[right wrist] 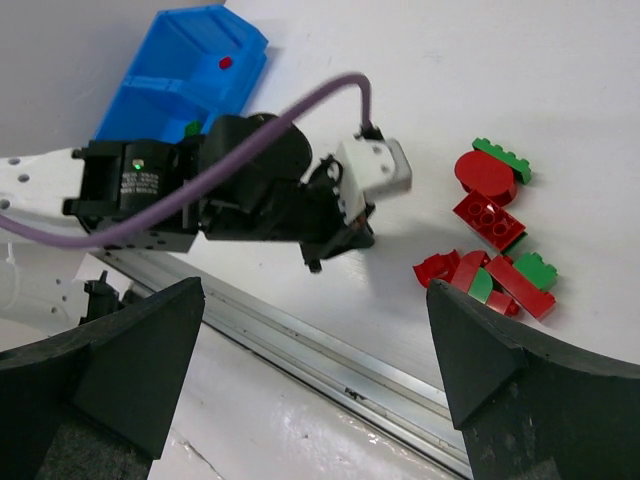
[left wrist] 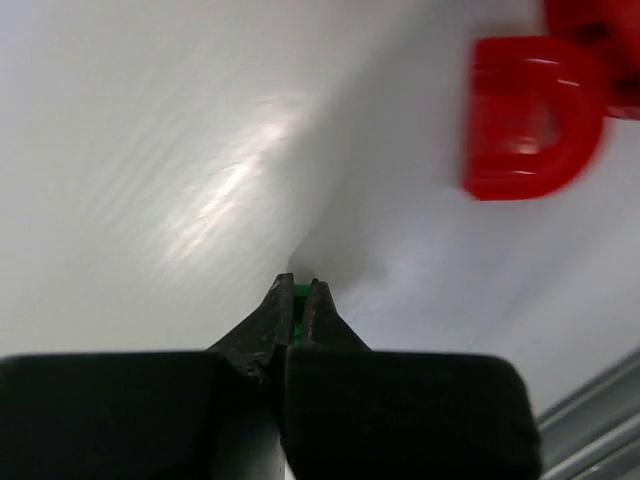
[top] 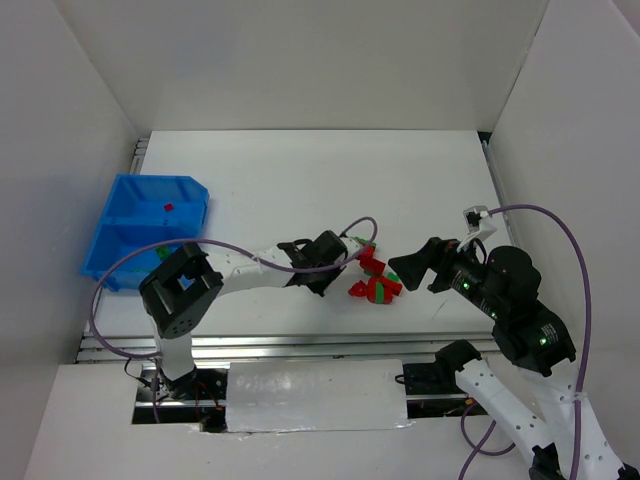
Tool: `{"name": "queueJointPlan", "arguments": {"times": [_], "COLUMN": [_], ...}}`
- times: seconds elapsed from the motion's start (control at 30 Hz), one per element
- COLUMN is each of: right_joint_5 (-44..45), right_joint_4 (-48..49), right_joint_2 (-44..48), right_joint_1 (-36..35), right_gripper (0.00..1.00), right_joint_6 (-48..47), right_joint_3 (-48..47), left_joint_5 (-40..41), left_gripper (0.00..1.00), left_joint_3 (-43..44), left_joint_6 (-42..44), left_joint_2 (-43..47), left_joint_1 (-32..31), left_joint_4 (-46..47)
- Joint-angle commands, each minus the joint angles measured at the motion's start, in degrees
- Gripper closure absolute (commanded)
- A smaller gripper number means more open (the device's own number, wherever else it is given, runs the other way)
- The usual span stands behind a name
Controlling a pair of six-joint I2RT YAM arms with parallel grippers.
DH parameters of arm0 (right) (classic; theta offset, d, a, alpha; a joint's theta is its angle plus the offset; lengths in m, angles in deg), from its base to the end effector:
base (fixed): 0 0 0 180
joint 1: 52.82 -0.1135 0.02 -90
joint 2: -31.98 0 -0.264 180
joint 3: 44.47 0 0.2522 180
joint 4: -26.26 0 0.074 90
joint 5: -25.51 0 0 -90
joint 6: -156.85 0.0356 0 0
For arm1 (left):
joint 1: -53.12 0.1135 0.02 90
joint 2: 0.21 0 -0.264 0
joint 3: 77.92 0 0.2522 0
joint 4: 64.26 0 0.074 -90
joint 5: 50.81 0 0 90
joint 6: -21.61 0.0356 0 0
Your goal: Sort the legos into containers by color
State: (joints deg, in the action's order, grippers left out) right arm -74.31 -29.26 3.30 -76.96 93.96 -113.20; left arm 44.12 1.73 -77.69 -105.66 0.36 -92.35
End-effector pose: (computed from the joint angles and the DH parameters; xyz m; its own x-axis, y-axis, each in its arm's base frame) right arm 0.0765 0.0409 0.3734 -0.4687 0.2820 -0.8372 -0.3813 0.7903 0.4797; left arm 0.2335 -0.3022 0.1698 -0.6057 0.5308 -0.5928 0.6735 0.7387 -0.0267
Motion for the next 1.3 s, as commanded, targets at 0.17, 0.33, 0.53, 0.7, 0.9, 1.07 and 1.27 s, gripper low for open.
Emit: {"name": "queueJointPlan", "arguments": {"times": [0.17, 0.33, 0.53, 0.7, 0.9, 1.07, 1.27], "right_joint_5": [-0.3, -1.2, -1.8, -2.0, -1.6, 0.6, 5.3], "right_joint_4": [1.9, 3.2, 3.3, 3.8, 4.0, 9.2, 17.4], "right_joint_2": [-1.1, -1.0, -2.2, -2.6, -3.1, -6.7, -23.6], "right_joint_1": [-0.4, -0.4, -0.4, -0.4, -0.4, -0.4, -0.3], "right_gripper": [0.0, 0.0, 0.0, 0.0, 0.01, 0.0, 0.0], "right_joint_6": [-0.7, -0.4, -1.0, -1.1, -0.8, -0.6, -4.5], "right_joint_3": [-1.2, 0.3, 0.2, 0.7, 0.7, 5.7, 6.0], "left_joint_5": [29.5, 35.2, 30.1, 23.0, 22.0, 16.1, 8.1], "left_gripper": [1.0, 1.0, 0.9, 0.57, 0.01, 0.01, 0.0], "left_joint_3": [4.7, 7.0, 3.5, 1.0, -0.3, -0.5, -6.6], "left_joint_6": [-21.6, -41.7, -47.9, -47.0, -47.3, -43.7, -35.6], "left_joint_2": [12.8, 17.0, 22.8, 22.5, 24.8, 31.7, 44.8], "left_joint_1": [20.7, 45.5, 62.8, 69.6, 69.6, 69.5, 54.4], "left_joint_4": [-15.5, -32.6, -30.2, -27.6, -27.2, -25.6, -17.6]}}
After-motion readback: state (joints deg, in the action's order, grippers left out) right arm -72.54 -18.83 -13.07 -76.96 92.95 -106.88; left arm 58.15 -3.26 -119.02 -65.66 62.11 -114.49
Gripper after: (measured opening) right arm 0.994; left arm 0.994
